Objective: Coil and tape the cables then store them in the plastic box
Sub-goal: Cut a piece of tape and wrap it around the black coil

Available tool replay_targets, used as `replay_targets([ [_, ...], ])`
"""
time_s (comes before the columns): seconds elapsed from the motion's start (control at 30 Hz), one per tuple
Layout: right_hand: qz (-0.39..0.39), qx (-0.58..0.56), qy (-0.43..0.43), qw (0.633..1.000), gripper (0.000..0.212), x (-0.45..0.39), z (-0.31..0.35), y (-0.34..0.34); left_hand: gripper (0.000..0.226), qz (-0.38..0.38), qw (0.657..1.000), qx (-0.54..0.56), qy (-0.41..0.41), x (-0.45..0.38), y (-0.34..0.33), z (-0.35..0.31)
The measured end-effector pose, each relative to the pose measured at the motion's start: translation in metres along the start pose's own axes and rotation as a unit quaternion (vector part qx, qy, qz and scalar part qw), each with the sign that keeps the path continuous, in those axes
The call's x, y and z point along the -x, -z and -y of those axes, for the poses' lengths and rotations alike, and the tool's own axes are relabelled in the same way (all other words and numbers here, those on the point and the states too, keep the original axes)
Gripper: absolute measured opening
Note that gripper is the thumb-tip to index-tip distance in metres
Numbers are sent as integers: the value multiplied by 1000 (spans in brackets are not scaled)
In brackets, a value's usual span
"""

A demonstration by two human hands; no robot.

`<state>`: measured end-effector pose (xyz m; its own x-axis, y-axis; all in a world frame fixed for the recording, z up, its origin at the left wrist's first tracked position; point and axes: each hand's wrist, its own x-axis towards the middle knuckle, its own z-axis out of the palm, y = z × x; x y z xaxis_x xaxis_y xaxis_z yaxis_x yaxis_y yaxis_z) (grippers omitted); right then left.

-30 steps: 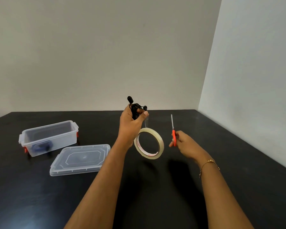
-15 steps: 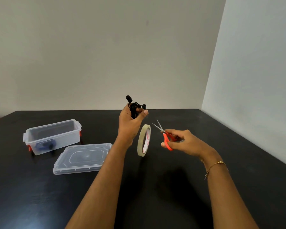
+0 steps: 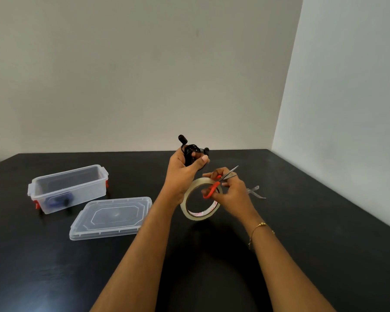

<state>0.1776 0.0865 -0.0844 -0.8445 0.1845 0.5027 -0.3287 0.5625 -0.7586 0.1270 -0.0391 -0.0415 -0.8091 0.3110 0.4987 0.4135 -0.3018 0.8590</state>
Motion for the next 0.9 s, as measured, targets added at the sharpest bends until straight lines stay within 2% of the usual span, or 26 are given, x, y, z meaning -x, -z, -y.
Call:
replay_targets([
  [0.17,-63,27,33,997,24,-1,-4,-11,17,-31,999,23,5,-1,1,-2],
  [0.4,-55,5,24,998,19,-2,-11,-12,19,-75,997,17,-4,0,-5,1],
  [0.57,-15,1,-14,1000,18,-1,-14,-12,19,-120,992,42,-14,0,-5,0],
  [0.73,56,51,-61,995,29,0,-6,-8,18,-131,991,25,-6,1,-3,7],
  [0.83,20,143,-34,989,43,-1,2,8,17,-132,991,2,-31,-2,-3,8],
  [0.9,20,162,-21,986,47,0,6,19,16,-125,991,-26,-45,-3,-3,9],
])
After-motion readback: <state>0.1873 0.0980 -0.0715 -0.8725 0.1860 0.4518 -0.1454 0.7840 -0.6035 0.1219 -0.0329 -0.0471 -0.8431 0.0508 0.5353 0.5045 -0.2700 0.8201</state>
